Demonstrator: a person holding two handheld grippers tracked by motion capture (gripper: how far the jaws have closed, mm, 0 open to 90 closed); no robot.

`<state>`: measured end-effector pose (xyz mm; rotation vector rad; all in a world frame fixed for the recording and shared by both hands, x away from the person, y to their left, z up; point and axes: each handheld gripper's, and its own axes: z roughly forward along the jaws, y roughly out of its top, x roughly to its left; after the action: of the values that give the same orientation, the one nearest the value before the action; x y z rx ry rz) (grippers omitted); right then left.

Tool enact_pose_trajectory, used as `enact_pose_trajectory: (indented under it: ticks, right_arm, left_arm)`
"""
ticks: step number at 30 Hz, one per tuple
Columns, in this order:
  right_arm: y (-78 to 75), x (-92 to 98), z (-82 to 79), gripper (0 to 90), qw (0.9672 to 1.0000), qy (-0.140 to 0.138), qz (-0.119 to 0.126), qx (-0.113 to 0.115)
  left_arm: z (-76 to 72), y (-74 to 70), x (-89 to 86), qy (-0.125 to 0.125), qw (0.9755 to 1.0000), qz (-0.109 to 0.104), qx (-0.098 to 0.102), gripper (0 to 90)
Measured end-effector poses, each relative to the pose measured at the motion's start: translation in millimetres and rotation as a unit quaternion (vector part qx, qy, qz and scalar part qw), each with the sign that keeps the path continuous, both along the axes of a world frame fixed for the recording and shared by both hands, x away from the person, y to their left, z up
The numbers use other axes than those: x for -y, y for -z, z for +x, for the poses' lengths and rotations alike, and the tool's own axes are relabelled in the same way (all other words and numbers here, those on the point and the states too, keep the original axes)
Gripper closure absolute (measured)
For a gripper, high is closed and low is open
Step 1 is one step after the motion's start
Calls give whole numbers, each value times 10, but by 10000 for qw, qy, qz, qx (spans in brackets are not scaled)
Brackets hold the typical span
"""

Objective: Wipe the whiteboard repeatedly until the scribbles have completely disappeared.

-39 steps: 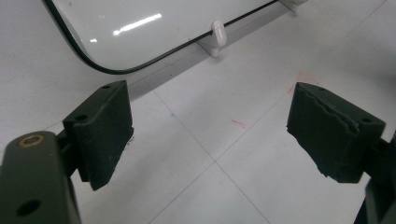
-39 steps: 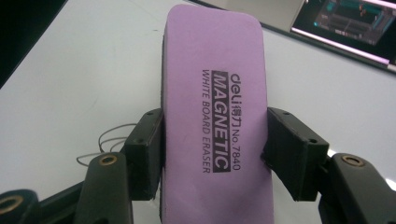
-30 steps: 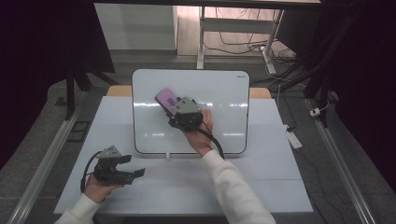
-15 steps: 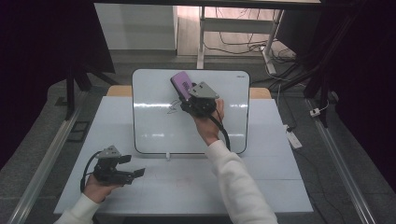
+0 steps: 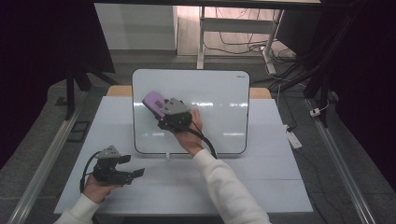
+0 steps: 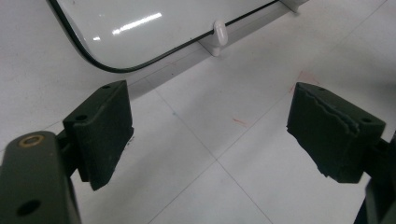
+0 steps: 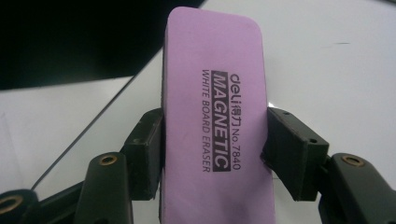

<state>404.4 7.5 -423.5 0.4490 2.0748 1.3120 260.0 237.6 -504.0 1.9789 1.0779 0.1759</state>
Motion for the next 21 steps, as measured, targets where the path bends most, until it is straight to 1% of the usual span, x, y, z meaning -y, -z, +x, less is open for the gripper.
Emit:
enact_pose_trajectory:
  ticks: [1, 2, 3, 5, 6, 7, 8, 10, 11, 13, 14, 15, 16, 17, 18, 19, 20, 21]
  right_arm:
    - [-35, 35, 24, 397, 9999, 99, 83, 21]
    - [-35, 35, 24, 397, 9999, 99, 83, 21]
    - [-135, 137, 98, 398, 9990, 301, 335, -17]
    - [-224, 224, 163, 397, 9976, 502, 480, 69]
    - [-255, 254, 188, 397, 9972, 550, 511, 61]
    - [-255, 254, 188, 397, 9972, 550, 511, 61]
    - [-302, 309, 246, 397, 9960, 591, 669, -12]
    - [-304, 308, 252, 397, 9960, 587, 667, -37]
    - [-269, 249, 224, 397, 9971, 510, 573, 14]
    - [-206, 155, 173, 397, 9982, 353, 485, -40]
    - [-168, 102, 142, 397, 9989, 266, 395, -53]
    - [-168, 102, 142, 397, 9989, 266, 395, -53]
    - [-84, 6, 86, 397, 9995, 75, 295, -83]
    - [-57, -22, 65, 397, 9996, 19, 256, -104]
    - [-57, -22, 65, 397, 9996, 19, 256, -104]
    - [-5, -74, 11, 397, 9999, -69, 95, -17]
    - [-5, -68, -2, 397, 10000, -69, 47, 37]
    - [-17, -43, 3, 397, 10000, -24, 35, 27]
  left_arm:
    - [-2, -1, 0, -3, 10000, -10, -1, 151]
    - [-2, -1, 0, -3, 10000, -10, -1, 151]
    - [-3, -2, -1, -3, 10000, -13, 2, 151]
    - [-1, -1, -1, 0, 10000, -10, -2, 151]
    - [0, -1, -2, 0, 10000, -9, -4, 151]
    - [1, 0, -3, -5, 10000, -15, -9, 151]
    - [2, 0, -5, -6, 10000, -15, -10, 151]
    - [3, 0, -7, -10, 10000, -22, -10, 151]
    - [4, 1, -7, -18, 10000, -20, -10, 151]
    - [5, 2, -6, -17, 10000, -17, -13, 151]
    - [0, 0, -3, -17, 10000, -10, -4, 151]
    - [0, 0, -3, -17, 10000, -10, -4, 151]
    - [-1, 0, -1, -17, 10000, -7, -2, 151]
    - [-1, 0, -1, -15, 10000, -7, -1, 151]
    - [-1, 1, 0, -13, 10000, -4, -4, 151]
    - [-1, 2, 0, -18, 10000, -2, -5, 151]
    - [0, 3, -1, -18, 10000, -4, -7, 151]
    - [-1, 3, -1, -16, 10000, -7, -8, 151]
